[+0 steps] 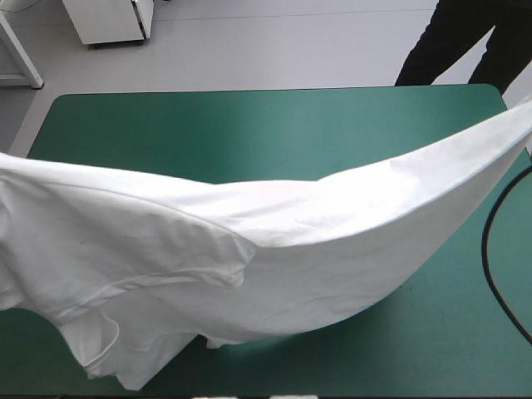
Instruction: Fold the cloth
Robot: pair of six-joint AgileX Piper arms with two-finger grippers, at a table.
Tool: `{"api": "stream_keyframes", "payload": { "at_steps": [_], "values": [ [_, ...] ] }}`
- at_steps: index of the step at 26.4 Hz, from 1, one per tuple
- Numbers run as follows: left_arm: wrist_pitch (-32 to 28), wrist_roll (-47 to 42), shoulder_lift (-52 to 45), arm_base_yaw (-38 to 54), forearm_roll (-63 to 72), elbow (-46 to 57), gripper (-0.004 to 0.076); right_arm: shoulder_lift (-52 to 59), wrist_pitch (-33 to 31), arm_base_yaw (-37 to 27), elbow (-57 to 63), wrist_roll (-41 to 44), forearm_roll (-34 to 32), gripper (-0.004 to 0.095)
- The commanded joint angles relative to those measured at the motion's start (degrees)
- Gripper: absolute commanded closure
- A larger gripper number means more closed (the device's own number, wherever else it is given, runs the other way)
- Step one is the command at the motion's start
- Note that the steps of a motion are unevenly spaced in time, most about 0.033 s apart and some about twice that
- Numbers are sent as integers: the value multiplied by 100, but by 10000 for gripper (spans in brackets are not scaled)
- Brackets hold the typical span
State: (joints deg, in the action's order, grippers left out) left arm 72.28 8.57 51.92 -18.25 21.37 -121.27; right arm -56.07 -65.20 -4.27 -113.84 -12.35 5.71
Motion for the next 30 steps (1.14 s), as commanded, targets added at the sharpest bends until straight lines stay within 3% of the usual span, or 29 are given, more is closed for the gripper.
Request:
{"api": "stream_keyframes", "payload": {
  "at_steps": [1, 4, 8, 15, 22, 27, 30],
  "values": [
    [-51, -115, 257, -37, 23, -277, 733, -23, 576, -11, -381, 9, 285, 927],
    [-607, -106, 732, -37, -555, -561, 733, -145, 721, 163, -468, -165, 240, 927],
    [-1013, -81, 1787, -37, -960, -633, 733, -866, 643, 669, -468, -87, -603, 927],
    [-1147, -81, 3097, -37, -1654, -633, 733, -2223, 484, 807, -468, -87, -1333, 927],
    [-1536, -107, 4378, 113, -2288, -633, 733, -3894, 518, 691, -468, -147, -1295, 927],
    [-1873, -54, 5208, 500, -1547, -633, 733, -5029, 788, 618, -468, -176, -1185, 927],
    [-2044, 278, 5636, 591, -1149, -633, 733, -5582, 985, 527, -468, -441, -670, 927]
  ]
}}
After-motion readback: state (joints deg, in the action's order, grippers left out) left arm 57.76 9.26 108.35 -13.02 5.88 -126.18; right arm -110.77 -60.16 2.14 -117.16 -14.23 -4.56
